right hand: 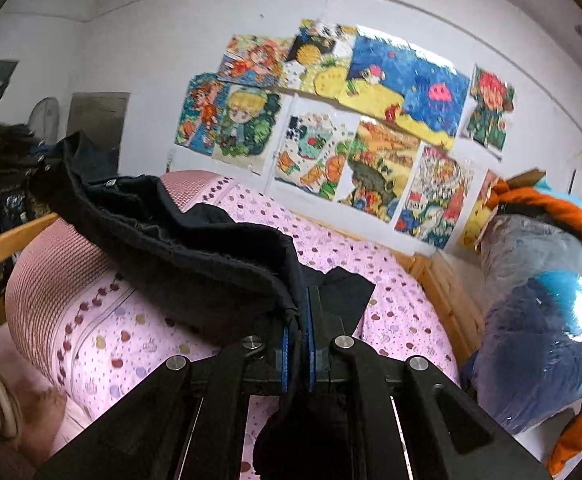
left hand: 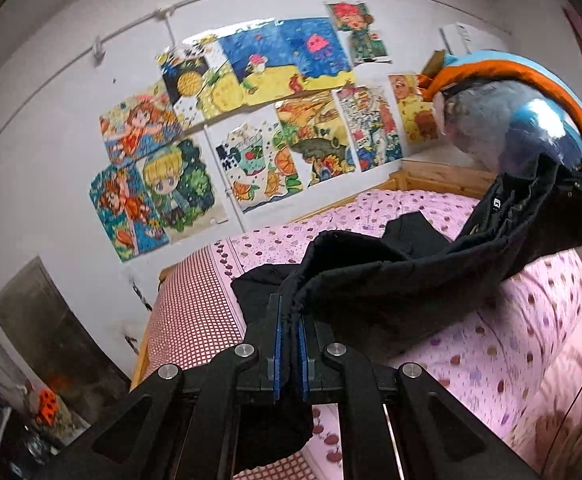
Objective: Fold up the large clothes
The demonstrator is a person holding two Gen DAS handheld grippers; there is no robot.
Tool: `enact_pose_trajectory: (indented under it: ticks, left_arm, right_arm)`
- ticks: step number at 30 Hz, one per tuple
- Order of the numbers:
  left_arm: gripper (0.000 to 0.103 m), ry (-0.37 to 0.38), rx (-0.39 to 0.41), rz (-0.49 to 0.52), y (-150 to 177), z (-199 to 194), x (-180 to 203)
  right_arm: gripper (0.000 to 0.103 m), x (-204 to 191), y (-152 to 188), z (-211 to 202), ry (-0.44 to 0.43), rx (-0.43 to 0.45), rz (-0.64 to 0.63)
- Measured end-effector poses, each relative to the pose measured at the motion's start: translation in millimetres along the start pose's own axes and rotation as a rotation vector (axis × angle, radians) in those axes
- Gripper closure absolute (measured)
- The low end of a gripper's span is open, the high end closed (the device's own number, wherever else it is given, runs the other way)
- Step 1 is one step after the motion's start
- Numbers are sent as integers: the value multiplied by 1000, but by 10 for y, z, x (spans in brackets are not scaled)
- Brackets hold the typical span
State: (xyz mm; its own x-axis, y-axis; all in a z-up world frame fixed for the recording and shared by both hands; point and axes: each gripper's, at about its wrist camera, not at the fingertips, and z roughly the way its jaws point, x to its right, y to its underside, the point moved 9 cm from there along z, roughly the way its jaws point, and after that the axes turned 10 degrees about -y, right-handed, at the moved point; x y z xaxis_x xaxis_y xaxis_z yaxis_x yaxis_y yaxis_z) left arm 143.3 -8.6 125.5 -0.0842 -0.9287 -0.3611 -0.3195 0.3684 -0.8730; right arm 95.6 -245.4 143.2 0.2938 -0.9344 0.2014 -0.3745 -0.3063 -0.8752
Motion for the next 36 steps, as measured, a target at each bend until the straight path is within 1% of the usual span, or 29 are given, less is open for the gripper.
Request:
enact_pose_trajectory:
  ticks: [5,9,11,15,19,24,28,30,34,36]
  left_arm:
    - [96,-33,9,-15,-193,270,-3]
    - [96,-50,7,-38,-324,507,-23]
    - [96,-63,5,-46,-376,647,-36]
    - [96,-94,-5,-54,-478,977,-56]
    - [96,-137,-3,-96,-556,1378,-48]
    - [96,-189,7,-138,-576,1878,19]
    - [96,-225,0,-122,-533,2259,87]
    - [96,-219,-6,-138,-532,2398,96]
    - [96,-191,-30,-216,-497,2671,115]
    - [96,-197,-31,-211,-445,2815,161]
  right_arm:
    - [97,270,-244,372,19,-29,93]
    - [97,435,-391,702,35,-34,137]
    - [97,465,-454,855,45,-31,127]
    - [97,497,-565,1161,77,-18,69]
    - [97,568,-683,1457,96,-7,79]
    - [97,684,-723,1939,137,-26,65]
    - [97,750,-750,2266,145,-33,74]
    - [97,791,-744,2424,145,-19,86]
    - [97,831,-650,2684,155,-5,89]
    - [97,836,-596,2829,169,-15,63]
